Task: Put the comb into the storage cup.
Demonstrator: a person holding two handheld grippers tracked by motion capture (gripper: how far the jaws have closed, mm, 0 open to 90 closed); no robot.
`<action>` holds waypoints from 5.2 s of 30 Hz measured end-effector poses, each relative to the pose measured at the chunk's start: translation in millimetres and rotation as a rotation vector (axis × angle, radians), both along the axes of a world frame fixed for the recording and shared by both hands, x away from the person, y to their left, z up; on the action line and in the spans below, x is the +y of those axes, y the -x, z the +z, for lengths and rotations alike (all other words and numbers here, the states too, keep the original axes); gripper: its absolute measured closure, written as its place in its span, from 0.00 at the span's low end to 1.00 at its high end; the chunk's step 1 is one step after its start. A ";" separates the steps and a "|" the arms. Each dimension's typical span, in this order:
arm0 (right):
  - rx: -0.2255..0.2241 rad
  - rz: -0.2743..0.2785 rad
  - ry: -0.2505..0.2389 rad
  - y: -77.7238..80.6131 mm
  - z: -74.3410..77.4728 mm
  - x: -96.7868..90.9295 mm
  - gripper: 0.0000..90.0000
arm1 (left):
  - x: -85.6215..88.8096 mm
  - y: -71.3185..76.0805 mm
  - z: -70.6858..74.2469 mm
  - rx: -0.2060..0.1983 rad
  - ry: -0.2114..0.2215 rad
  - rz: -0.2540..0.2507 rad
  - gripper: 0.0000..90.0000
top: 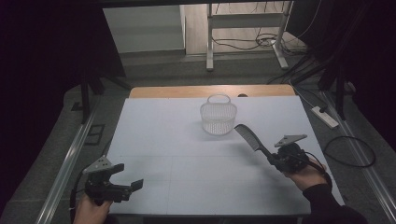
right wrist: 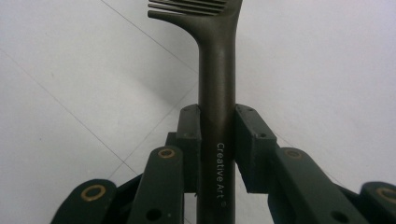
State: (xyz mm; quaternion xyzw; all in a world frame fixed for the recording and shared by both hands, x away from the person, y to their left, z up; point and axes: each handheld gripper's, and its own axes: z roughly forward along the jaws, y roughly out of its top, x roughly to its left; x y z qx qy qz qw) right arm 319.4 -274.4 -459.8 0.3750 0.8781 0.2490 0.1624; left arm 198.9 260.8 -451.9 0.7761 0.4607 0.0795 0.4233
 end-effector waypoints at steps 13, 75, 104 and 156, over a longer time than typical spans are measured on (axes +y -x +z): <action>-0.073 0.024 -0.028 8.4 10.5 3.0 0.81 | -13.2 -34.3 8.5 -0.022 0.066 -0.050 0.00; -0.292 0.158 -0.113 43.8 32.7 42.8 0.81 | -139.4 -116.9 50.7 -0.047 0.132 -0.286 0.00; -0.300 0.252 -0.149 60.4 29.8 75.2 0.81 | -167.5 -125.5 41.9 0.017 0.184 -0.319 0.00; -0.288 0.296 -0.157 60.5 23.0 84.2 0.62 | -162.6 -132.7 28.2 0.200 0.442 -0.393 0.97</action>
